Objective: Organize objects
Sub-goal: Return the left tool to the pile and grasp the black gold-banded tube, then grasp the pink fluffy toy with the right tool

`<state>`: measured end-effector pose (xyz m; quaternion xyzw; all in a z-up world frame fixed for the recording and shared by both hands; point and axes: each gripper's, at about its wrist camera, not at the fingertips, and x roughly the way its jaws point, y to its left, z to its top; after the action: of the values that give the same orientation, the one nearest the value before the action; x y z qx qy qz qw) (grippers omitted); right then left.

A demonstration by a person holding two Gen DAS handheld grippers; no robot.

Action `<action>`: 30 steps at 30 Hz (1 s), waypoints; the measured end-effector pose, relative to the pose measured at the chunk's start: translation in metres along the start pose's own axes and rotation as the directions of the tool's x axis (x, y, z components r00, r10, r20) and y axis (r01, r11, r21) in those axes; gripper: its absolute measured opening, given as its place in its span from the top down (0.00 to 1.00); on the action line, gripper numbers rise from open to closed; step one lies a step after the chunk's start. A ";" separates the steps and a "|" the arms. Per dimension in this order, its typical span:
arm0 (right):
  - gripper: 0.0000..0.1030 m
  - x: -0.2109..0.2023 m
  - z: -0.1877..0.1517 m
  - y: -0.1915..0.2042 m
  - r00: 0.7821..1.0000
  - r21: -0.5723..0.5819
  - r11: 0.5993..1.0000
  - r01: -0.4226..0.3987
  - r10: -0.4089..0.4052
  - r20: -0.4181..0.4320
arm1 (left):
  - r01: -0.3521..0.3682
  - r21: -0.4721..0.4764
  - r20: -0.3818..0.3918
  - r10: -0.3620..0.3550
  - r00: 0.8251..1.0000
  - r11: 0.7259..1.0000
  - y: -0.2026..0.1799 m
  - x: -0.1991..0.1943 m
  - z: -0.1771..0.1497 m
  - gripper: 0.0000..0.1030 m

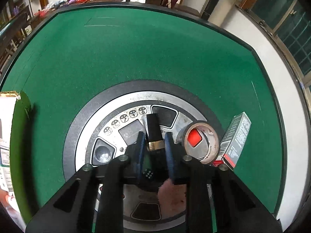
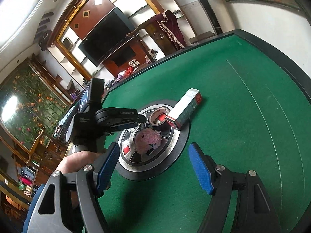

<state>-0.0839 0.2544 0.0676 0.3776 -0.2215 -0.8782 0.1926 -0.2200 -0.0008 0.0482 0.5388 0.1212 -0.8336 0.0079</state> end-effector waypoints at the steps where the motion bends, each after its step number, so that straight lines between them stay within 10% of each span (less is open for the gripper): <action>1: 0.28 0.000 0.000 0.000 1.000 -0.003 1.000 0.003 -0.003 -0.001 | -0.003 0.012 0.000 0.003 1.000 1.000 0.001 0.000 -0.002 0.83; 18: 0.28 0.044 -0.018 0.026 0.991 -0.212 0.973 0.097 -0.115 -0.072 | -0.019 0.209 0.060 0.007 0.998 0.978 0.075 -0.050 -0.117 0.83; 30: 0.28 0.120 -0.008 0.051 0.953 -0.349 0.909 0.226 -0.281 -0.114 | 0.021 0.207 0.098 -0.042 0.994 0.978 0.081 -0.045 -0.114 0.83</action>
<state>-0.1461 0.1495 0.0203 0.4352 -0.0029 -0.8869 0.1547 -0.0874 -0.0605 0.0292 0.4914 0.0424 -0.8682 -0.0547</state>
